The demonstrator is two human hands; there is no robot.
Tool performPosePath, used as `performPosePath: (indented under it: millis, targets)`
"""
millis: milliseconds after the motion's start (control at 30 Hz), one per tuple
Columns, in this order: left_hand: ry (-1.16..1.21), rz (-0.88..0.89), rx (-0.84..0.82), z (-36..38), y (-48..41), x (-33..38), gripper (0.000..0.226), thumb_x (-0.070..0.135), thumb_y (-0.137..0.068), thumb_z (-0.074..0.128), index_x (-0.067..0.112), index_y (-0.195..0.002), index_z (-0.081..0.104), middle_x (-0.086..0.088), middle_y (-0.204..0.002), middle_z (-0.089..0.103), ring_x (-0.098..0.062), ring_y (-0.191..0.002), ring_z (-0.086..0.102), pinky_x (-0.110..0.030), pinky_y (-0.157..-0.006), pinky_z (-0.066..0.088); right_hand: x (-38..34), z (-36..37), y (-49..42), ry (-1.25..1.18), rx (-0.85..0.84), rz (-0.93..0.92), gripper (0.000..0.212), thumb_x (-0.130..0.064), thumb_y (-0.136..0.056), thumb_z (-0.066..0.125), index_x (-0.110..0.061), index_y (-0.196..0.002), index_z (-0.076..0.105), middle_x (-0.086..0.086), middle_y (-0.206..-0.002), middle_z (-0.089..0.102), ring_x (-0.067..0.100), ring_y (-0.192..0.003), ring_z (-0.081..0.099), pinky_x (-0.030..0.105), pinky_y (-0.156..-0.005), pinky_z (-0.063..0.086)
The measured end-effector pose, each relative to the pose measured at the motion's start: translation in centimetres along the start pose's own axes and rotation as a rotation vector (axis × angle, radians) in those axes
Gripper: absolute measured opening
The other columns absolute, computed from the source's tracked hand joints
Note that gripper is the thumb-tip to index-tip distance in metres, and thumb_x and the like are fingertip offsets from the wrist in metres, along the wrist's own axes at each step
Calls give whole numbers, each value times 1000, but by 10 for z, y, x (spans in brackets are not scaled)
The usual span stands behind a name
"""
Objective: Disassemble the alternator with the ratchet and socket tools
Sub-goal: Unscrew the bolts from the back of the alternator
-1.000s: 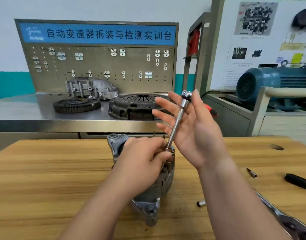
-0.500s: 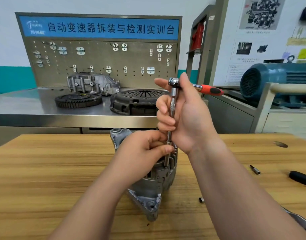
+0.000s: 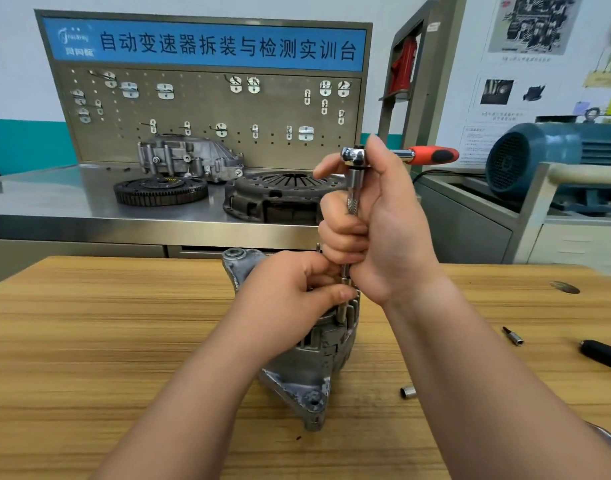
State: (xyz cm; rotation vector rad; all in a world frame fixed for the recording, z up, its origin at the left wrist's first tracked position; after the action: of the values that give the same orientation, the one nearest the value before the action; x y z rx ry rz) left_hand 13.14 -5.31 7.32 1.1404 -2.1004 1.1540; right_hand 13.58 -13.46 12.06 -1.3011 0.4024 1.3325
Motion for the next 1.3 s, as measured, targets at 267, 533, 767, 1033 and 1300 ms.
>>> performPosePath:
  millis: [267,533,767,1033,1300]
  targets:
    - [-303,281,73,7,11,30,25,30,-85,65,14,-67,56,1,-67,61,-19,-72,55,-32,-66,37,-22,-7,19,-89,23,-62,46,-54,-85,32,-15,-65,44,-7,-43,17,8,-39,6,13,-43,7]
    - [-392,216,-49,58,31,51,22,39,-98,35,25,-84,46,8,-82,62,-13,-81,54,-34,-73,42,-80,-57,63,-149,257,-246,49,-54,-88,24,-20,-52,28,-8,-39,16,8,-35,6,9,-43,12]
    - [-504,70,-393,142,40,15,27,52,-91,50,28,-103,54,9,-99,58,-14,-100,51,-30,-82,44,-103,-114,78,-123,429,-236,53,-55,-91,23,-21,-51,30,-8,-41,15,7,-33,11,10,-39,13]
    - [-548,74,-352,170,31,-13,39,55,-90,48,28,-117,57,12,-113,55,-10,-112,41,-25,-91,36,-73,-126,64,-215,383,-100,52,-53,-93,27,-19,-53,32,-8,-42,19,7,-35,13,12,-38,14]
    - [-599,-112,-370,179,15,-40,30,39,-91,58,21,-116,59,4,-113,50,-16,-114,44,-30,-88,41,-60,-124,58,-263,357,-43,49,-52,-90,30,-19,-54,31,-8,-42,18,7,-35,13,12,-37,13]
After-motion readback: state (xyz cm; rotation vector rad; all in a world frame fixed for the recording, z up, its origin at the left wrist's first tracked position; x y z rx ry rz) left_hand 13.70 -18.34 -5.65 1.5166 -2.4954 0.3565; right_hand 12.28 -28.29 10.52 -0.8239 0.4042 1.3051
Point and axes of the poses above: each hand's wrist, its own y-axis away from the middle knuckle, its own z-axis out of the palm, x = y × z, the point moved 6 cm from there along -y, towards the middle knuckle
